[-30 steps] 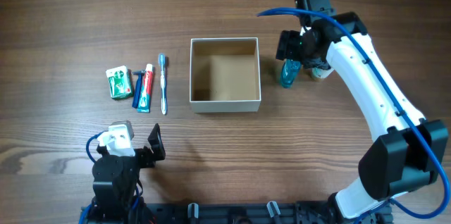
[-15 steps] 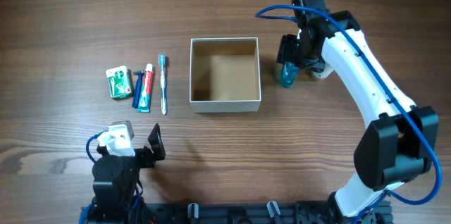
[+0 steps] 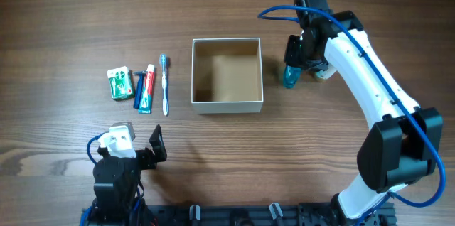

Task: Pack container
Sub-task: 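Carry the bottle into the box's right side and release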

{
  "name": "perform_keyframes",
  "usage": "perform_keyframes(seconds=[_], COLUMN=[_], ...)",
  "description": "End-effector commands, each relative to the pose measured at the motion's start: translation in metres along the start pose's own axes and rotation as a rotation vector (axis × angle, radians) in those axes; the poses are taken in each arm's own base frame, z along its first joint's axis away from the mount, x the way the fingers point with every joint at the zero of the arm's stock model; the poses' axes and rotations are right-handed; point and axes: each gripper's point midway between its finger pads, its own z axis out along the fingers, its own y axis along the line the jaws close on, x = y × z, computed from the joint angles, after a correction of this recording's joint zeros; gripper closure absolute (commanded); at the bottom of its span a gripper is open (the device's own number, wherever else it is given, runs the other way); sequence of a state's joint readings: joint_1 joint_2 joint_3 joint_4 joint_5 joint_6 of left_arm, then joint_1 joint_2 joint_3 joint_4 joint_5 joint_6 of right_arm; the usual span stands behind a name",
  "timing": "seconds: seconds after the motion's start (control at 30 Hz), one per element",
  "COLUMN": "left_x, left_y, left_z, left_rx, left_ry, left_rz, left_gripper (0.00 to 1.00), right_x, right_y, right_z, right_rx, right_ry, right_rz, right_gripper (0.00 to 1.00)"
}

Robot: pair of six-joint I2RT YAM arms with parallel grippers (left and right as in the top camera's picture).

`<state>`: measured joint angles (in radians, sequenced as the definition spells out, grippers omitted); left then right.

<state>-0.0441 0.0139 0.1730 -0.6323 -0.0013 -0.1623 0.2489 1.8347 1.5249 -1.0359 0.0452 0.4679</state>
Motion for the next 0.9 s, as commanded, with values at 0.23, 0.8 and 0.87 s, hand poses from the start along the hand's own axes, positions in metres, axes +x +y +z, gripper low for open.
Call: perform_keyframes(seconds=[0.23,0.8,0.87], left_x=[0.007,0.007,0.007], left_y=[-0.001,-0.001,-0.001], left_z=[0.003,0.003,0.003], left_rx=[0.012,0.012,0.012], left_ry=[0.015,0.015,0.015], left_rz=[0.015,0.015,0.015], left_gripper=[0.00,0.00,0.00], right_x=[-0.008,0.029,0.025], right_y=[0.013,0.133,0.140], right_z=[-0.083,-0.108,-0.087], right_rx=[-0.069,-0.219,-0.203], right_ry=[-0.174,-0.220,-0.201], right_rz=[-0.081,-0.234,-0.236], right_gripper=[0.94,0.90,0.90])
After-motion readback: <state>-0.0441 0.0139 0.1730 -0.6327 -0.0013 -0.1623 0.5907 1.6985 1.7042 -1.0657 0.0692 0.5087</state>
